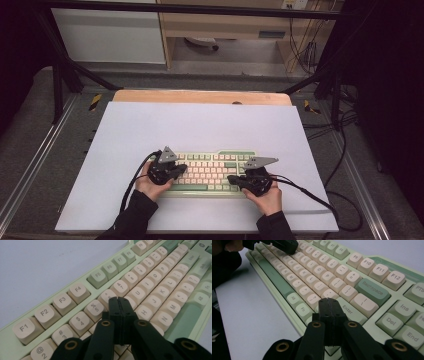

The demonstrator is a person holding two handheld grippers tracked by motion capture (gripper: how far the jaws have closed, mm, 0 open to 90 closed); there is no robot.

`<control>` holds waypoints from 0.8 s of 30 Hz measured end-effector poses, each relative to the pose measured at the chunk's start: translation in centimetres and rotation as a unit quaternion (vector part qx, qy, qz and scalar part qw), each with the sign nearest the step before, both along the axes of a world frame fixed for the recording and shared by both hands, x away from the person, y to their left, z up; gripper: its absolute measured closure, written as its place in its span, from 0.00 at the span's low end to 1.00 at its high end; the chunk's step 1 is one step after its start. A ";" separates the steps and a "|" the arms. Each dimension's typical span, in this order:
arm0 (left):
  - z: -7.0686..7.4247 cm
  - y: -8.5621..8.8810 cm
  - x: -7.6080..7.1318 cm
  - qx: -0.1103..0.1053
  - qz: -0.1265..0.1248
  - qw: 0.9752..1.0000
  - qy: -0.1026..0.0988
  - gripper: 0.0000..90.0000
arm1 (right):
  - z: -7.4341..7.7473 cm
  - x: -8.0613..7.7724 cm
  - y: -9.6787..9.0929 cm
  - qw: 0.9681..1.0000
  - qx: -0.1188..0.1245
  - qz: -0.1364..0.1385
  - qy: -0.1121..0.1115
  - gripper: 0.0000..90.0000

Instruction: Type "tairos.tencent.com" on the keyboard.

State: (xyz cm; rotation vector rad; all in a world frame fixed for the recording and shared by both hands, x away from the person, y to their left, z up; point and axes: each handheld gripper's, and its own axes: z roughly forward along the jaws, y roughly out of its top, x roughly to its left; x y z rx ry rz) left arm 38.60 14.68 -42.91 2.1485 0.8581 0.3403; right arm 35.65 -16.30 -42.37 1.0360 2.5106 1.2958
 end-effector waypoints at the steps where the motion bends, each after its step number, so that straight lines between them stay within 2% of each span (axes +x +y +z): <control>1: 0.0 0.0 0.0 0.000 0.000 1.000 -0.001 1.00 | 0.0 0.0 0.0 1.000 -0.001 0.000 0.000 1.00; 14: 1.0 0.5 -0.7 -0.012 -0.006 1.000 -0.009 0.99 | 0.1 -0.1 0.0 1.000 0.001 -0.001 0.000 1.00; 24: 1.6 1.6 -1.4 -0.016 -0.006 1.000 -0.011 0.99 | 0.1 -0.1 0.0 1.000 0.002 -0.001 0.000 1.00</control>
